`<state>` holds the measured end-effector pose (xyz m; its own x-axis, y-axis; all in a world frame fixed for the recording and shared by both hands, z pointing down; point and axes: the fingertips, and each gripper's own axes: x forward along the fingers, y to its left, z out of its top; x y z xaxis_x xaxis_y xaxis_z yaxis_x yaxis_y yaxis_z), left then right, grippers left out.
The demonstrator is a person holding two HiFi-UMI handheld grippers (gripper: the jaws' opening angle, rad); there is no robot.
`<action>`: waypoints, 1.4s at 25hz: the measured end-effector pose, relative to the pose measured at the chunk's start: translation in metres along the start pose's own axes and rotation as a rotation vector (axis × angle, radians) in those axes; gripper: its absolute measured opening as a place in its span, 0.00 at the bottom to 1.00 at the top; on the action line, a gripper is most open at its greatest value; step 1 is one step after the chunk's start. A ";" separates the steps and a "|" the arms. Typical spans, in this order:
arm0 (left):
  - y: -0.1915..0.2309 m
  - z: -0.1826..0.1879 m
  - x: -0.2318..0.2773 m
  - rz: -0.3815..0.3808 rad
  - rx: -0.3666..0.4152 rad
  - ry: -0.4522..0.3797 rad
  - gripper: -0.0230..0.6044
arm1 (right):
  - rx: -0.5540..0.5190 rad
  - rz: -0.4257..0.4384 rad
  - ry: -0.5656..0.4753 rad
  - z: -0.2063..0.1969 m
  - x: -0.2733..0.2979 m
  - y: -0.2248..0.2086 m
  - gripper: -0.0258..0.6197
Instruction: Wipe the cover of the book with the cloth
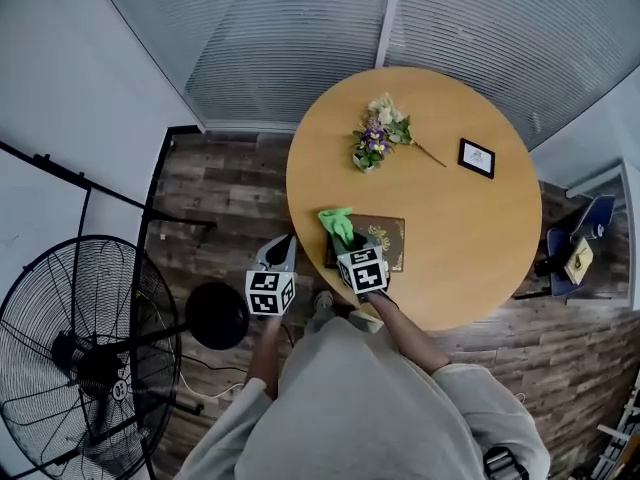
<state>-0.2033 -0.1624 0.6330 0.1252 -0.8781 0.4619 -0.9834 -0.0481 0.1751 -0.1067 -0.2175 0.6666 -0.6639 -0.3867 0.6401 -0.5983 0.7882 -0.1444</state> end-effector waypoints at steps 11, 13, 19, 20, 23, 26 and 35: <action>0.021 -0.010 -0.016 0.041 -0.009 0.023 0.05 | 0.025 -0.006 0.087 -0.027 0.034 0.008 0.20; 0.022 -0.011 -0.017 0.041 -0.008 0.026 0.05 | 0.006 -0.021 0.102 -0.030 0.038 0.006 0.20; 0.020 -0.013 -0.011 0.026 -0.008 0.033 0.05 | -0.057 -0.044 0.099 -0.033 0.047 0.003 0.20; 0.019 -0.012 -0.010 0.023 -0.007 0.033 0.05 | -0.055 -0.044 0.103 -0.033 0.046 0.003 0.20; 0.016 -0.010 -0.006 0.012 -0.002 0.030 0.05 | -0.060 -0.046 0.112 -0.033 0.044 0.002 0.20; 0.016 -0.007 -0.002 0.006 0.003 0.031 0.05 | -0.055 -0.050 0.120 -0.035 0.042 -0.002 0.20; -0.002 -0.005 0.013 -0.034 0.016 0.035 0.05 | -0.025 -0.081 0.110 -0.042 0.033 -0.023 0.20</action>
<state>-0.1995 -0.1710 0.6429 0.1625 -0.8586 0.4863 -0.9805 -0.0853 0.1769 -0.0953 -0.2283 0.7227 -0.5598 -0.3956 0.7281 -0.6357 0.7687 -0.0710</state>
